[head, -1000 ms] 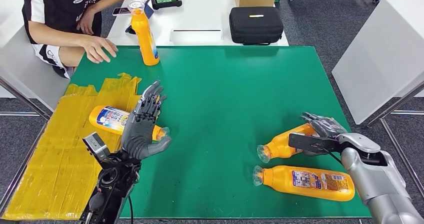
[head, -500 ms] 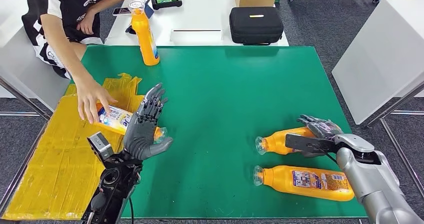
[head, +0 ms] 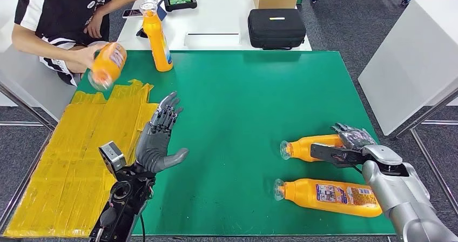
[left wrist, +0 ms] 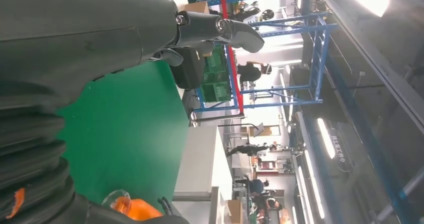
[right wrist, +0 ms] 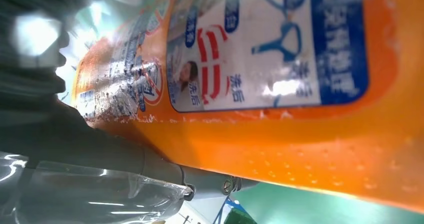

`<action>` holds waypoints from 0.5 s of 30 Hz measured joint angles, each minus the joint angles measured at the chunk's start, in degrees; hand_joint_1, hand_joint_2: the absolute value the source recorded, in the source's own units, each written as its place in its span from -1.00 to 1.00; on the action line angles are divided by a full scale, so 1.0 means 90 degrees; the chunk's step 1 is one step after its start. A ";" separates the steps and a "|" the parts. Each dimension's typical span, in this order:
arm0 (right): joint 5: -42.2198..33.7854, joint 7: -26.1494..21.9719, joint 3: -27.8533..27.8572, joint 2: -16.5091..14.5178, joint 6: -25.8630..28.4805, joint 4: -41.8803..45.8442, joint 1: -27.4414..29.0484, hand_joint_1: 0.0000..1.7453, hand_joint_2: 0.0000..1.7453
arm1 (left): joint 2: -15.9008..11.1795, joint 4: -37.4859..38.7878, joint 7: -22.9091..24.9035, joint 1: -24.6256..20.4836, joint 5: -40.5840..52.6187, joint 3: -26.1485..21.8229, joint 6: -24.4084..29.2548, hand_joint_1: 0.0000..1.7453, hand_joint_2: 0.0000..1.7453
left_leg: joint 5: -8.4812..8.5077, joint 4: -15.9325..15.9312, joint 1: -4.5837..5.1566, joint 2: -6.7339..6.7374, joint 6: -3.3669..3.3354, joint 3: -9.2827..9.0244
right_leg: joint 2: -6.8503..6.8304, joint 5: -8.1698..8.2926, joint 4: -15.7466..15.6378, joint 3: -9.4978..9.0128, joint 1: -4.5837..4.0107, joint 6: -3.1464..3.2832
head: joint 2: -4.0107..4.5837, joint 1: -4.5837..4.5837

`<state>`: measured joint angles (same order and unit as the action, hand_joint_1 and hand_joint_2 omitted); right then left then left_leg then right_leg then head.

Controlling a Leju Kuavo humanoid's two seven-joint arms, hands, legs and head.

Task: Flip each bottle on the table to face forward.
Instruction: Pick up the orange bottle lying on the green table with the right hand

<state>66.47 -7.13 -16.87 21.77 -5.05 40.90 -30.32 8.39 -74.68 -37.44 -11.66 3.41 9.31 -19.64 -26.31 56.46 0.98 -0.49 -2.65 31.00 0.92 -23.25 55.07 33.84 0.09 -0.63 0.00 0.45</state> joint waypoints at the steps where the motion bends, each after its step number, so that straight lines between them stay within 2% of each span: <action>1: 0.0018 0.0005 0.0000 -0.0001 0.0020 -0.0020 -0.0005 0.98 1.00 | 0.0000 0.0009 0.0007 -0.0005 0.0000 0.0000 0.0004 -1.00 1.00 | 0.0000 0.0000 0.0000 0.0000 0.0000 -0.0002 | 0.0000 0.0000 0.0000 -0.0002 0.0000 0.0000 | 0.0000 -0.0001; 8: 0.0131 0.0055 0.0001 -0.0022 0.0140 -0.0067 -0.0013 1.00 1.00 | 0.0000 0.0021 0.0046 -0.0016 0.0000 0.0000 0.0008 -1.00 1.00 | 0.0000 0.0000 0.0001 0.0001 0.0000 -0.0015 | 0.0000 0.0000 -0.0001 -0.0015 0.0000 0.0000 | 0.0000 -0.0001; 15: 0.0138 -0.0072 0.0049 -0.0091 0.0679 -0.0033 0.0076 1.00 1.00 | 0.0000 0.0016 0.0114 -0.0013 -0.0017 0.0000 0.0018 -1.00 1.00 | 0.0000 0.0000 0.0000 0.0004 0.0000 -0.0015 | 0.0003 0.0001 0.0000 -0.0015 0.0000 0.0000 | 0.0000 -0.0001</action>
<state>67.71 -7.78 -16.43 20.96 1.06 40.61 -29.63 8.39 -74.53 -36.41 -11.77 3.26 9.31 -19.47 -26.31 56.45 0.97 -0.45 -2.65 30.87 0.94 -23.24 55.07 33.70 0.09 -0.63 0.00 0.45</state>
